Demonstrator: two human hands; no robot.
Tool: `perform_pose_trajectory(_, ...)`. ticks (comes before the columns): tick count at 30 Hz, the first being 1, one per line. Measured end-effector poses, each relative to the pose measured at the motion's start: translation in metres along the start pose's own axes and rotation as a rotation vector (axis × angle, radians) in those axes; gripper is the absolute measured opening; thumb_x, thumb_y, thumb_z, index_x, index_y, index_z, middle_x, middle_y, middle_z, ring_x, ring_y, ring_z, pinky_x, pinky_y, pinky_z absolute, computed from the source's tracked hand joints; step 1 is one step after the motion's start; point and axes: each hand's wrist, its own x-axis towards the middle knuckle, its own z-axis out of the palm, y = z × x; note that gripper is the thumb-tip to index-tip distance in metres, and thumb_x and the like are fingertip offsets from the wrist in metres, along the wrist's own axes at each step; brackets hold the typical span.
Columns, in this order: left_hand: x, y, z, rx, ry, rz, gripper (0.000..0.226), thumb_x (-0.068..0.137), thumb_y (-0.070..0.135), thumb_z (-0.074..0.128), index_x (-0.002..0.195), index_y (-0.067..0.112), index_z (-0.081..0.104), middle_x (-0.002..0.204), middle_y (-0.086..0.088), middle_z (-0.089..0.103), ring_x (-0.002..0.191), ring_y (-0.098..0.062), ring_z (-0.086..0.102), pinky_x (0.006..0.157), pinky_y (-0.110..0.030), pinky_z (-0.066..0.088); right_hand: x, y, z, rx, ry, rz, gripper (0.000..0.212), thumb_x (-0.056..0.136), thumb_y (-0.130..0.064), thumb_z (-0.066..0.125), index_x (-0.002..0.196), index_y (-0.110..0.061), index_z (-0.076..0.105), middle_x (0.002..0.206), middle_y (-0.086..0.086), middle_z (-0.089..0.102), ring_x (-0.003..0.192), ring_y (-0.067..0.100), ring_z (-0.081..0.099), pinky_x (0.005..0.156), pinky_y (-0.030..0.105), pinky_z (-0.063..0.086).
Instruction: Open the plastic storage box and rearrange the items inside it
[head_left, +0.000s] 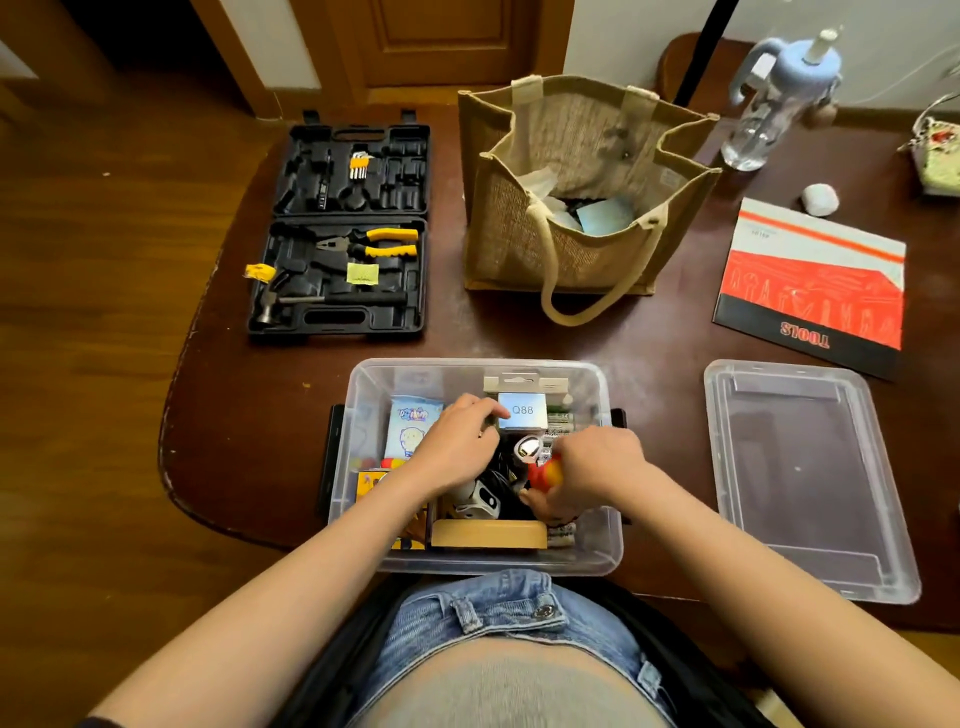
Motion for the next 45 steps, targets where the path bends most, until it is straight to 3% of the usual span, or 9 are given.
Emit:
perform_pose_trajectory(8, -0.007, 0.012, -0.011, -0.497, 0.044, -0.084, 0.026, 0.097, 0.008, 0.041, 0.107, 0.015, 0.063, 0.115, -0.010, 0.064, 0.099, -0.012, 0.058, 0.076, -0.015, 0.042, -0.010, 0.050, -0.049, 0.501, -0.094, -0.070, 0.052, 0.074, -0.052, 0.063, 0.122, -0.035, 0.054, 0.092, -0.009, 0.062, 0.066, 0.004, 0.059, 0.058, 0.021, 0.047)
perform_pose_trajectory(15, -0.022, 0.002, -0.031, -1.003, 0.077, -0.228, 0.033, 0.099, 0.041, 0.039, 0.099, 0.022, 0.066, 0.104, -0.005, 0.065, 0.090, -0.019, 0.066, 0.070, -0.034, 0.057, 0.003, 0.036, -0.036, 1.240, -0.259, -0.290, 0.023, 0.089, -0.040, 0.059, 0.112, -0.038, 0.057, 0.076, -0.001, 0.063, 0.055, 0.009, 0.053, 0.049, 0.019, 0.039)
perform_pose_trajectory(21, -0.032, -0.013, -0.042, -0.927, 0.202, -0.200, 0.028, 0.084, 0.032, 0.067, 0.110, 0.030, 0.055, 0.111, -0.004, 0.062, 0.103, -0.021, 0.063, 0.079, -0.038, 0.058, 0.026, -0.015, -0.017, 1.426, -0.252, -0.373, 0.029, 0.093, -0.032, 0.056, 0.121, -0.029, 0.051, 0.067, 0.009, 0.058, 0.059, 0.014, 0.061, 0.062, 0.024, 0.052)
perform_pose_trajectory(24, -0.036, -0.019, -0.050, -0.792, 0.344, -0.117, 0.035, 0.080, 0.021, 0.074, 0.106, 0.034, 0.054, 0.103, 0.007, 0.060, 0.093, 0.001, 0.061, 0.072, -0.014, 0.052, 0.035, -0.034, -0.016, 1.465, -0.243, -0.422, 0.024, 0.095, -0.027, 0.054, 0.119, -0.024, 0.051, 0.062, -0.004, 0.064, 0.061, 0.011, 0.064, 0.059, 0.019, 0.052)
perform_pose_trajectory(27, -0.039, -0.026, -0.058, -0.665, 0.457, -0.049, 0.052, 0.073, 0.021, 0.080, 0.116, 0.023, 0.051, 0.109, 0.009, 0.054, 0.086, 0.015, 0.057, 0.066, -0.002, 0.043, 0.048, -0.046, -0.015, 1.420, -0.181, -0.370, 0.029, 0.092, -0.028, 0.058, 0.120, -0.025, 0.053, 0.082, -0.006, 0.068, 0.071, 0.011, 0.064, 0.072, 0.027, 0.054)
perform_pose_trajectory(32, -0.041, -0.041, -0.067, -0.433, 0.582, -0.040, 0.056, 0.073, 0.036, 0.077, 0.121, 0.032, 0.047, 0.120, 0.007, 0.051, 0.102, 0.002, 0.050, 0.079, -0.010, 0.038, 0.065, -0.056, -0.010, 1.053, -0.005, -0.284, 0.024, 0.093, -0.028, 0.056, 0.110, -0.013, 0.065, 0.105, 0.002, 0.069, 0.098, 0.015, 0.063, 0.088, 0.030, 0.047)
perform_pose_trajectory(36, -0.042, -0.049, -0.067, -0.353, 0.653, -0.032, 0.059, 0.073, 0.038, 0.077, 0.123, 0.033, 0.046, 0.119, 0.007, 0.047, 0.104, -0.007, 0.050, 0.086, -0.022, 0.043, 0.069, -0.074, -0.010, 0.671, 0.285, -0.315, 0.028, 0.093, -0.014, 0.044, 0.103, -0.013, 0.070, 0.106, 0.005, 0.069, 0.094, 0.022, 0.061, 0.075, 0.029, 0.044)
perform_pose_trajectory(40, -0.046, -0.054, -0.065, -0.345, 0.691, -0.011, 0.061, 0.073, 0.046, 0.074, 0.124, 0.039, 0.042, 0.117, 0.011, 0.043, 0.101, -0.003, 0.050, 0.080, -0.015, 0.043, 0.081, -0.097, -0.015, 0.324, 0.155, -0.396, 0.017, 0.089, -0.013, 0.046, 0.081, -0.011, 0.061, 0.091, 0.014, 0.065, 0.082, 0.032, 0.057, 0.063, 0.030, 0.038)
perform_pose_trajectory(45, -0.049, -0.060, -0.068, -0.403, 0.757, -0.029, 0.057, 0.078, 0.055, 0.065, 0.126, 0.039, 0.040, 0.120, 0.009, 0.043, 0.100, 0.013, 0.048, 0.072, -0.003, 0.041, 0.107, -0.117, -0.017, 0.334, -0.174, -0.400, 0.017, 0.089, -0.014, 0.051, 0.072, -0.012, 0.052, 0.086, 0.013, 0.057, 0.078, 0.025, 0.050, 0.062, 0.029, 0.038)
